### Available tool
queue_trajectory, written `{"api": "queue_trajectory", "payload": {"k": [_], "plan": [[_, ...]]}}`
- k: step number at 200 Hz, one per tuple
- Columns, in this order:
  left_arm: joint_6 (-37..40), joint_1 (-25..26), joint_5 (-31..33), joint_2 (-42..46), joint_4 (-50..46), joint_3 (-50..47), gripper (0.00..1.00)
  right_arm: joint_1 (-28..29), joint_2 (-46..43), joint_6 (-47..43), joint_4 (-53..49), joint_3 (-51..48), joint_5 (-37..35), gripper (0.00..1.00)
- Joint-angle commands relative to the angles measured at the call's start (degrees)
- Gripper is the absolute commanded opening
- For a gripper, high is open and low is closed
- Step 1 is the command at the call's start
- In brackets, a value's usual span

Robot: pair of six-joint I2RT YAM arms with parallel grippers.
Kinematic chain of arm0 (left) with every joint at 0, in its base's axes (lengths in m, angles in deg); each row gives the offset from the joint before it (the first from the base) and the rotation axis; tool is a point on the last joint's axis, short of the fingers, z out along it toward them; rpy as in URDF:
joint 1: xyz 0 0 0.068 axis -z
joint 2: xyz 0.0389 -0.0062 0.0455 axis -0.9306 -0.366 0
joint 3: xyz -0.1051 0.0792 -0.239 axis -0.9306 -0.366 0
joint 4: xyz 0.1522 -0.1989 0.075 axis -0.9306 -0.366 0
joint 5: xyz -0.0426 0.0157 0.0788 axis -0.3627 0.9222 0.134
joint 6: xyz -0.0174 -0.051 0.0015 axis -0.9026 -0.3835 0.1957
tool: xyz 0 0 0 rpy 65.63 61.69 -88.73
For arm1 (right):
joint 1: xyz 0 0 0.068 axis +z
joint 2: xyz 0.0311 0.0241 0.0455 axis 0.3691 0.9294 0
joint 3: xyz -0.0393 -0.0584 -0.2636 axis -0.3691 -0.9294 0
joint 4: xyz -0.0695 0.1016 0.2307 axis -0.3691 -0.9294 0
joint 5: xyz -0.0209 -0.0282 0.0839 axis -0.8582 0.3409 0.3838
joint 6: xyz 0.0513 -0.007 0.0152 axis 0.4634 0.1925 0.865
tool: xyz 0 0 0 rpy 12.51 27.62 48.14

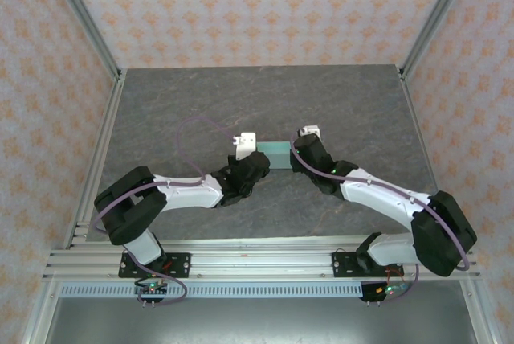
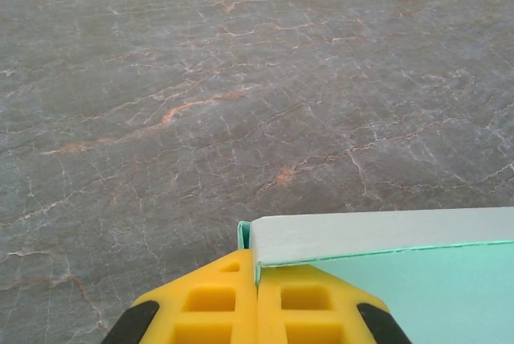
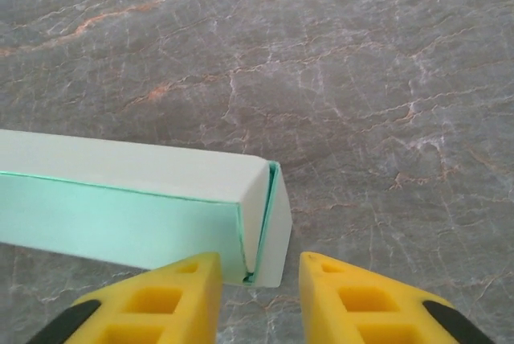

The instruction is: Fold the paper box

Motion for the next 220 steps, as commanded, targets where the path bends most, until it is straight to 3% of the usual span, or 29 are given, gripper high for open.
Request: {"api": "queue_trajectory", "payload": {"k": [1, 44, 83, 114, 161, 220], "plan": [[1.09, 0.38, 0.71, -1.33, -11.39, -1.00, 0.00, 0.23, -0.77, -0.74, -5.46, 2.98, 2.83, 0.38], [1.83, 0.68, 0.96, -1.14, -13.75, 1.30, 0.00, 0.21, -0.99, -1.86, -9.42, 5.74, 4.86, 0.50], [2.32, 0.82, 1.22, -0.96, -15.43, 2.97, 0.00, -0.69, -3.42, -1.82, -11.17, 7.57, 6.79, 0.52], [2.57, 0.83, 1.57, -0.71, -15.80, 3.24, 0.00, -4.48, -5.00, -0.39, -11.03, 9.35, 13.36, 0.54], [2.50, 1.01, 1.63, -1.11, -15.98, 3.67, 0.00, -11.85, 1.64, 2.66, -11.22, 14.63, 22.65, 0.55], [2.52, 1.53, 2.43, -1.08, -16.93, 4.14, 0.00, -13.16, 7.98, 4.91, -10.68, 15.12, 25.37, 0.52]]}}
